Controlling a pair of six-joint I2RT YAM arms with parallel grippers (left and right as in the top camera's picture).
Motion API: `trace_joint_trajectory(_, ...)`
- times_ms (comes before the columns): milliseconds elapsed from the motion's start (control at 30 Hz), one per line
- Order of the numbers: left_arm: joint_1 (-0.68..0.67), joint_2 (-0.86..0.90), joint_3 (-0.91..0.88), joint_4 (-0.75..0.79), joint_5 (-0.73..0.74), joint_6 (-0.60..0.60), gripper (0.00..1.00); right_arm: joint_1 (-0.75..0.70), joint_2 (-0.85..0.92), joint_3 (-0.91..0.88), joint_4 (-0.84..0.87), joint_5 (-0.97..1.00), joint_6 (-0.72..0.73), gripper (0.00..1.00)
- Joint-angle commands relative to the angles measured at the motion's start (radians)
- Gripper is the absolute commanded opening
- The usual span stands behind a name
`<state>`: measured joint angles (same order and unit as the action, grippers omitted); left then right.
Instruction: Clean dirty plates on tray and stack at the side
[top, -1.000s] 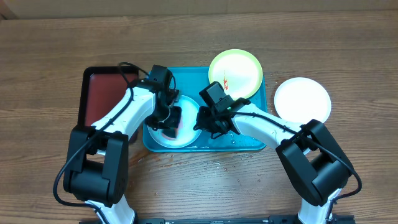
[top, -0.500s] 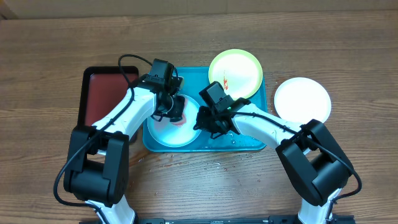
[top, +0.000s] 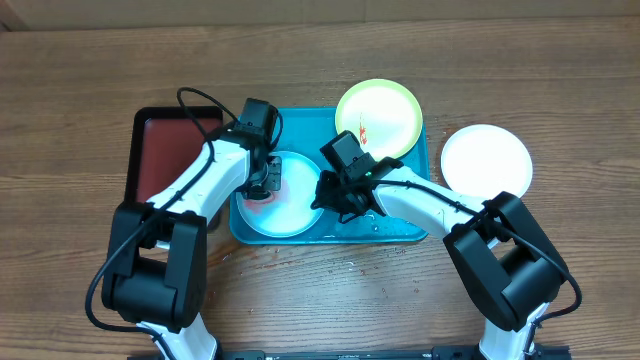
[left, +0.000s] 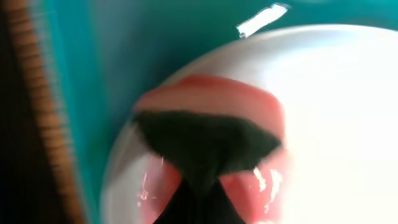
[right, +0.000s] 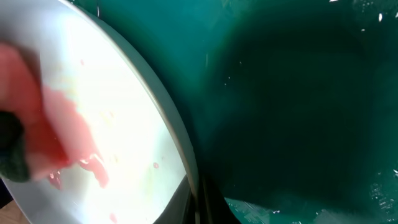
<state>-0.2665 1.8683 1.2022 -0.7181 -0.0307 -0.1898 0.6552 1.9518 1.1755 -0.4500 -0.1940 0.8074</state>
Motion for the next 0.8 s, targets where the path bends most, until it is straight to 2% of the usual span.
trace_joint_trajectory(0,-0.009,0.017,0.003,0.013,0.334,0.191,0.04,0.000,0.008,0.011,0.000,0.005,0.003,0.04)
trace_joint_trajectory(67,-0.009,0.017,0.003,0.012,0.411,0.263,0.04,0.000,0.008,0.011,0.000,0.005,0.003,0.04)
trace_joint_trajectory(167,-0.009,0.017,0.003,-0.004,0.423,0.324,0.04,0.000,0.008,0.011,0.000,0.005,0.003,0.04)
trace_joint_trajectory(300,-0.009,0.017,0.003,0.022,0.367,0.313,0.04,0.000,0.008,0.011,0.000,0.005,0.003,0.04)
trace_joint_trajectory(400,-0.009,0.017,0.003,0.085,0.198,0.200,0.04,0.000,0.008,0.011,0.000,0.005,0.003,0.04)
trace_joint_trajectory(433,-0.009,0.017,0.003,0.125,0.067,0.112,0.04,0.000,0.008,0.011,0.000,0.005,0.003,0.04)
trace_joint_trajectory(500,-0.009,0.017,0.003,0.163,-0.079,0.020,0.04,0.000,0.008,0.011,0.000,0.005,0.003,0.04)
trace_joint_trajectory(567,-0.009,0.017,0.013,0.175,-0.170,-0.023,0.04,0.000,0.008,0.011,0.000,0.005,0.003,0.04)
trace_joint_trajectory(767,-0.004,0.017,0.156,0.008,-0.245,-0.085,0.04,-0.005,0.008,0.011,0.003,0.006,0.003,0.04)
